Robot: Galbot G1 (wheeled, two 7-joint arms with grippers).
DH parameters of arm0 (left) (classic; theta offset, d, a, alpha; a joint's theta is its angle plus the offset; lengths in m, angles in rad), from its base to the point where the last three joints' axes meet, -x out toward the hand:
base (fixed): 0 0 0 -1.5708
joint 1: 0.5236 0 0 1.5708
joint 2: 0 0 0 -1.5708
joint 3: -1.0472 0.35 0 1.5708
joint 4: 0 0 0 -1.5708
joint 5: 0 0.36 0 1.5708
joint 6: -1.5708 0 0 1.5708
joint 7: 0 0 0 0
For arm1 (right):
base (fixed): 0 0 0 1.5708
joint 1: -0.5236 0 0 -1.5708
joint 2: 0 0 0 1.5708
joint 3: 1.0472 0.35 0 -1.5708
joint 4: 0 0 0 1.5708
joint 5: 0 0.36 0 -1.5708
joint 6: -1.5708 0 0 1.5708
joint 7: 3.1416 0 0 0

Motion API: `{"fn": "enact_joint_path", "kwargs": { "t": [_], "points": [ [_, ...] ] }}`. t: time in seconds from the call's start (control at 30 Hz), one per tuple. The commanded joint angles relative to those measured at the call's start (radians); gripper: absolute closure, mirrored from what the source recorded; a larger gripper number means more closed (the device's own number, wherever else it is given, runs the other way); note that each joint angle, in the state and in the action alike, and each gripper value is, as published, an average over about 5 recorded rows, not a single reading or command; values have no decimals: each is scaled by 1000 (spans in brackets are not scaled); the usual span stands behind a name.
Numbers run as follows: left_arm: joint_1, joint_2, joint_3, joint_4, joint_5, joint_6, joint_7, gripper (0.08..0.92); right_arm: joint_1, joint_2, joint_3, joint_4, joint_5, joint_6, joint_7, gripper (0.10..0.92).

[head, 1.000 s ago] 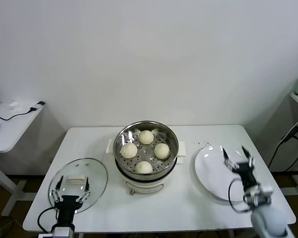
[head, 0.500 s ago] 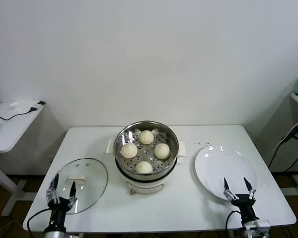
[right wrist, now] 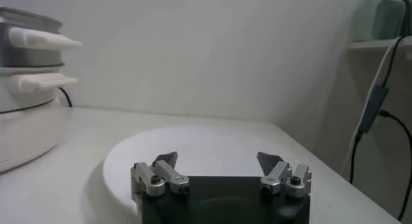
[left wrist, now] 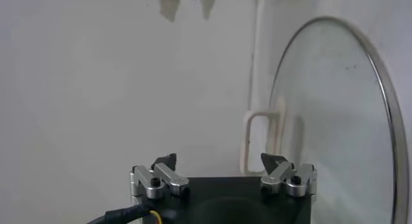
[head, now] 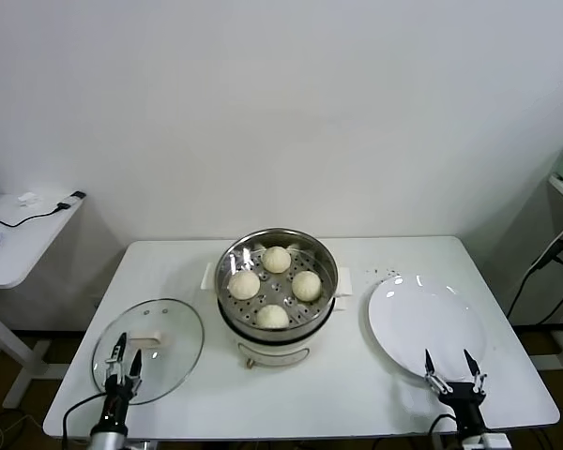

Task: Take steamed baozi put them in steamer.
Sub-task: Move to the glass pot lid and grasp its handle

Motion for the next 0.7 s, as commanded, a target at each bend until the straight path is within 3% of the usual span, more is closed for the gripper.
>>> {"fn": "enact_joint_path", "kwargs": {
  "t": [0.03, 0.5, 0.7],
  "points": [
    [-106, 12, 7, 82, 61, 34, 22, 177, -22, 14, 8, -7, -18, 14, -1, 203],
    [-146, 20, 23, 96, 54, 60, 80, 177, -31, 29, 3, -10, -21, 28, -14, 203],
    [-132, 23, 26, 84, 48, 58, 90, 286, -28, 25, 1, -26, -22, 30, -19, 203]
  ]
}}
